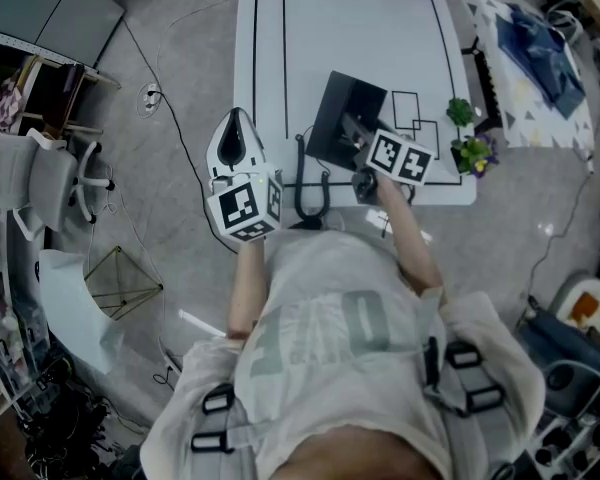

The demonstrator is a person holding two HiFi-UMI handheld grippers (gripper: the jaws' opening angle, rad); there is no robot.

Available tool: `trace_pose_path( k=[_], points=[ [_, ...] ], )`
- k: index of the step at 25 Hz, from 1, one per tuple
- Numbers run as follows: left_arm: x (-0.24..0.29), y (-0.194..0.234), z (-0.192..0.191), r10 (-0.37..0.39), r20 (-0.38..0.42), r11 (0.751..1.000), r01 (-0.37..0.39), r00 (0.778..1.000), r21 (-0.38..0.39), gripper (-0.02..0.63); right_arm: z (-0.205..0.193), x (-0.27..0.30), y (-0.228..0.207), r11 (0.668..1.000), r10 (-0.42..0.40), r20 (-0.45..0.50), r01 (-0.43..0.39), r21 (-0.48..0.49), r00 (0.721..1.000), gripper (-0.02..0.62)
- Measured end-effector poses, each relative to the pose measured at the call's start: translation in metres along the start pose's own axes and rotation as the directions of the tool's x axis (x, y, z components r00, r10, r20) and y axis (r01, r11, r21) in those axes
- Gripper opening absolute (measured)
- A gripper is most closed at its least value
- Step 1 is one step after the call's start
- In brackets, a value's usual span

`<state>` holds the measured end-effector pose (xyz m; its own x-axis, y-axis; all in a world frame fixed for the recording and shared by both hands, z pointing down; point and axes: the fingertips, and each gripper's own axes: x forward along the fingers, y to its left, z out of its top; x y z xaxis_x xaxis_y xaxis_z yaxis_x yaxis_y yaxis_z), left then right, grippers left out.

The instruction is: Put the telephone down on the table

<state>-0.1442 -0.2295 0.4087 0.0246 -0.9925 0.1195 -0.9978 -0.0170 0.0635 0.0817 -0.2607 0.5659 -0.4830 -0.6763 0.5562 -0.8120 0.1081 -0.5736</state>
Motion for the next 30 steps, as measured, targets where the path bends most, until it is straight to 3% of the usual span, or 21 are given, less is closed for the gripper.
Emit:
trace_pose_path(
  k=[9, 17, 19, 23, 24, 26, 27, 30],
  points=[
    [0.006, -0.010, 0.010, -0.030, 0.021, 1.000, 0.030, 0.999, 0.008, 0.009, 0.029, -0.017, 0.000, 0.999, -0.012, 0.085, 0.009, 0.037, 0.996, 0.270],
    [0.009, -0.027, 0.024, -0.070, 0.053, 0.997, 0.070, 0.996, 0.016, 0.009, 0.097, -0.046, 0.023, 0.994, -0.001, 0.249, 0.028, -0.107, 0.968, 0.270],
    [0.009, -0.030, 0.030, -0.079, 0.065, 0.997, 0.078, 0.995, 0.018, 0.009, 0.116, -0.056, 0.040, 0.983, 0.034, 0.298, 0.021, -0.181, 0.954, 0.270],
    [0.007, -0.037, 0.044, -0.095, 0.094, 0.995, 0.093, 0.991, 0.025, 0.009, 0.135, -0.080, 0.085, 0.949, 0.189, 0.371, -0.072, -0.306, 0.909, 0.267],
    [0.006, -0.038, 0.049, -0.100, 0.103, 0.995, 0.097, 0.990, 0.029, 0.009, 0.138, -0.086, 0.092, 0.945, 0.205, 0.396, -0.075, -0.318, 0.895, 0.247],
    [0.004, -0.040, 0.057, -0.108, 0.121, 0.994, 0.104, 0.987, 0.037, 0.009, 0.142, -0.098, 0.102, 0.941, 0.204, 0.449, -0.047, -0.336, 0.870, 0.103],
    [0.003, -0.040, 0.061, -0.111, 0.130, 0.993, 0.106, 0.985, 0.042, 0.009, 0.142, -0.103, 0.105, 0.937, 0.202, 0.469, -0.031, -0.347, 0.860, 0.068],
    [0.000, -0.042, 0.072, -0.118, 0.152, 0.992, 0.111, 0.981, 0.055, 0.009, 0.139, -0.114, 0.116, 0.923, 0.217, 0.495, -0.012, -0.384, 0.841, 0.025]
  ],
)
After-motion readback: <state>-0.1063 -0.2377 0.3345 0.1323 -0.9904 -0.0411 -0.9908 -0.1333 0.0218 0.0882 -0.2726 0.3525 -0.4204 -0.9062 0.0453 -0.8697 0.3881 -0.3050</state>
